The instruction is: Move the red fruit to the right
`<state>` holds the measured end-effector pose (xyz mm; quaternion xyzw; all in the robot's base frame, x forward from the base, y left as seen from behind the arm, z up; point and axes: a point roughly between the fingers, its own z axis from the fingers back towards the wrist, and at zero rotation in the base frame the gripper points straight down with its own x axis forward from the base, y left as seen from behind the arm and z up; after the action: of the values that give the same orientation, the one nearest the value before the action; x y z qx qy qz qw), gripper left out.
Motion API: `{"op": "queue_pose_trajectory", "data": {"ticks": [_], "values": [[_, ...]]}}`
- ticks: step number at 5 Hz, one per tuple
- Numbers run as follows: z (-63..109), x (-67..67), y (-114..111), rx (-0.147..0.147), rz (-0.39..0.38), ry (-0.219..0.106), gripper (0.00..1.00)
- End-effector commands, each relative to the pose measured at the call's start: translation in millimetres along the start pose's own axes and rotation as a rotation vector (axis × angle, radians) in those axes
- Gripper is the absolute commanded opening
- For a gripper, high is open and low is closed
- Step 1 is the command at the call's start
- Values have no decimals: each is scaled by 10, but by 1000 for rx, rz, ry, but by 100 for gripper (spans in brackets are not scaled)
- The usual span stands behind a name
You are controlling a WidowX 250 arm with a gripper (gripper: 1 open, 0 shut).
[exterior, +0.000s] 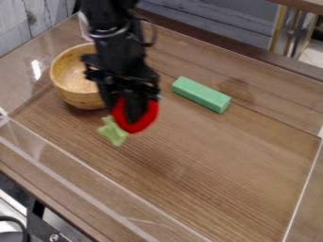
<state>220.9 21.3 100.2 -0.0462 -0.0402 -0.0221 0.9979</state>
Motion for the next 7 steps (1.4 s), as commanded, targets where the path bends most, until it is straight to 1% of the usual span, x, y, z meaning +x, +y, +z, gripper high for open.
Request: {"op": "queue_pose_trajectory", "data": {"ticks": [1,2,3,4,6,7], "values": [[23,214,-419,-2,-55,-52,0],[-83,346,-797,-12,-97,-56,0],[-174,458,-1059,-17,-143,-59,0],[-244,551,-1205,-15,-172,-67,0],[-381,625,-1063,-13,-220,-68,0],[-427,634,-1083,-12,-241,-69,0]]}}
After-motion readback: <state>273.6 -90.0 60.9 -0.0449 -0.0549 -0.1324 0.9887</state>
